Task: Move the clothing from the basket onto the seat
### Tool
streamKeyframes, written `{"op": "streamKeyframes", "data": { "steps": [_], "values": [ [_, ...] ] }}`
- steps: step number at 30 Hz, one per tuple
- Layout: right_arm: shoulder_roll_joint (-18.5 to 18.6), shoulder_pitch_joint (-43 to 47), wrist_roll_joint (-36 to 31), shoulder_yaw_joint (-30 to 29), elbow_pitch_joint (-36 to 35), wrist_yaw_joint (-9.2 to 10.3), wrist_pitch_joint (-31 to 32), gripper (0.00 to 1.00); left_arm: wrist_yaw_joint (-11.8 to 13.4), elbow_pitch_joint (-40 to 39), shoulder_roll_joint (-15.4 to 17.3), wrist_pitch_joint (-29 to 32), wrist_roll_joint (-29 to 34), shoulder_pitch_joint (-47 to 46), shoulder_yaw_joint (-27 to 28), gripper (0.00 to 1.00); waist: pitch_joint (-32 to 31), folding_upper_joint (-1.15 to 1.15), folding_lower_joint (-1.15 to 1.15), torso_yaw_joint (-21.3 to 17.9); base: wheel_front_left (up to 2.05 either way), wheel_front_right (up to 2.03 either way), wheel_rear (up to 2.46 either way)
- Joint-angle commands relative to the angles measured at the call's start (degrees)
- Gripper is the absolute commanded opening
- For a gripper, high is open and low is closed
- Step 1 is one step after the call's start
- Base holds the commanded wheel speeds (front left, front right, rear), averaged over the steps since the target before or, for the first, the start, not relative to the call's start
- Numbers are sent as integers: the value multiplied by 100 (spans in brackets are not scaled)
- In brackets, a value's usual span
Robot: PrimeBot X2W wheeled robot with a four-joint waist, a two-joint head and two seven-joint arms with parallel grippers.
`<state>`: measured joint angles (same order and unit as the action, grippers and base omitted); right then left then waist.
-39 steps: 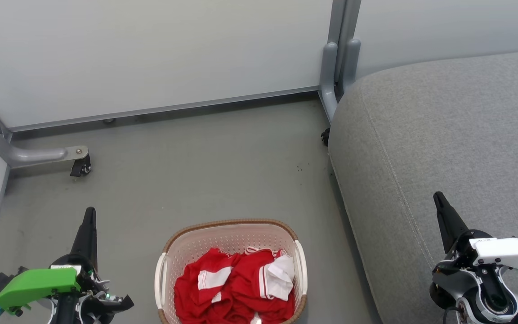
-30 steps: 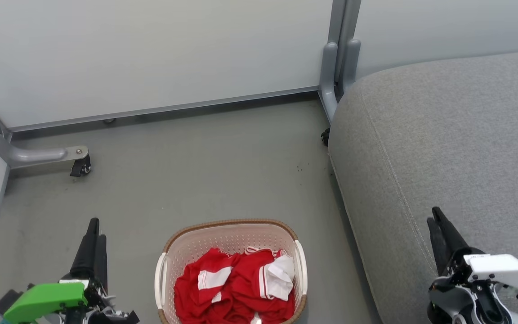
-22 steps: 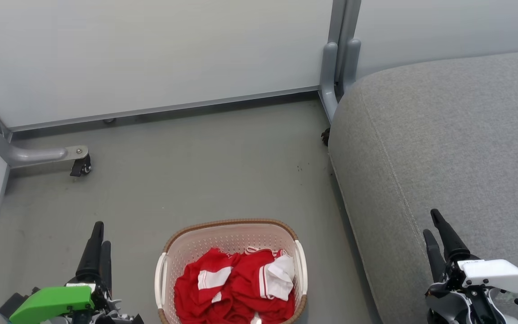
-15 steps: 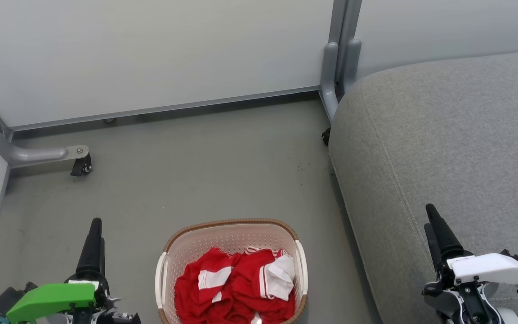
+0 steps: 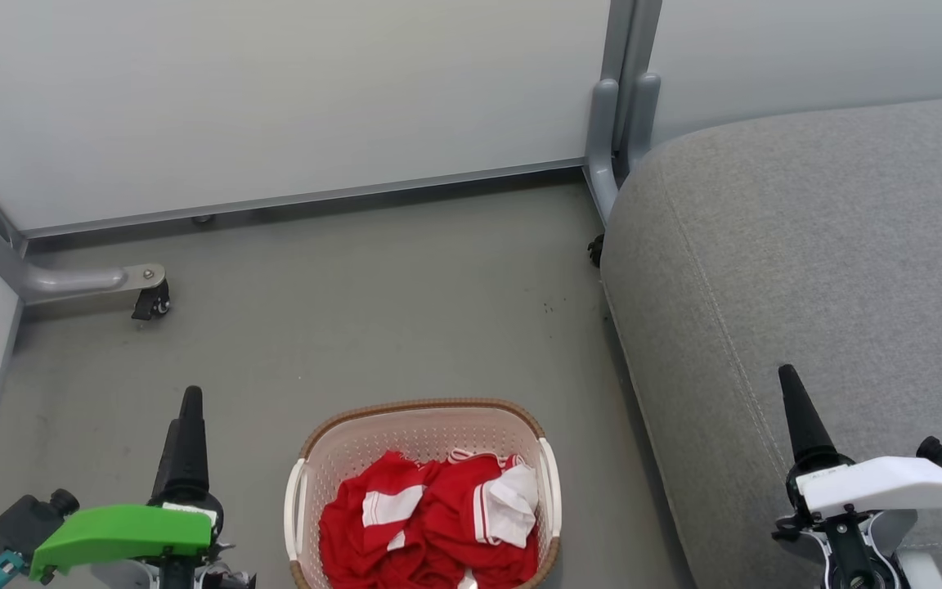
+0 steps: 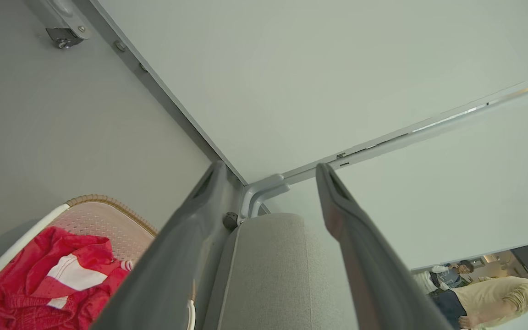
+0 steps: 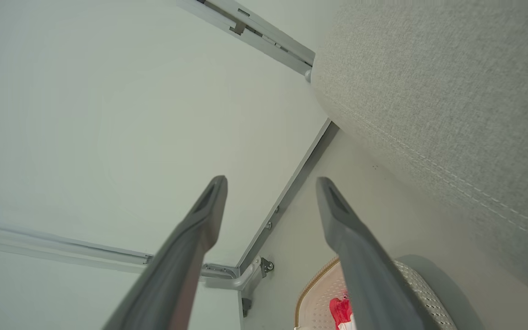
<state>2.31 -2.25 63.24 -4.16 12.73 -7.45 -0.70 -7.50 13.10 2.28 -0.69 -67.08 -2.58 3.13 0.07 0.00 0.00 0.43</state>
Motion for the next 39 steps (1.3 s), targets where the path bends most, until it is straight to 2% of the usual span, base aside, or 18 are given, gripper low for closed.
{"op": "streamKeyframes", "data": {
  "steps": [1, 18, 29, 39],
  "values": [
    [20, -23, -305, 55, -137, -1, -68, 100, 0, -138, 33, -73, 316, -1, -48, 100, -2, 0, 0, 2, 0, 0, 0],
    [33, 87, -1872, 265, -689, -2, -410, 100, 13, -770, 42, -413, 2091, 102, -237, 100, 27, 0, 0, 31, 0, 0, 0],
    [40, 256, -2755, 503, -962, -2, -601, 100, 320, -1130, 49, -604, 2802, 283, -322, 100, 23, 0, 0, 31, 0, 0, 0],
    [45, 274, -3369, 630, -1091, -3, -763, 100, 390, -1273, 55, -767, 3443, 365, -461, 100, 18, 0, 0, 26, 0, 0, 0]
  ]
}}
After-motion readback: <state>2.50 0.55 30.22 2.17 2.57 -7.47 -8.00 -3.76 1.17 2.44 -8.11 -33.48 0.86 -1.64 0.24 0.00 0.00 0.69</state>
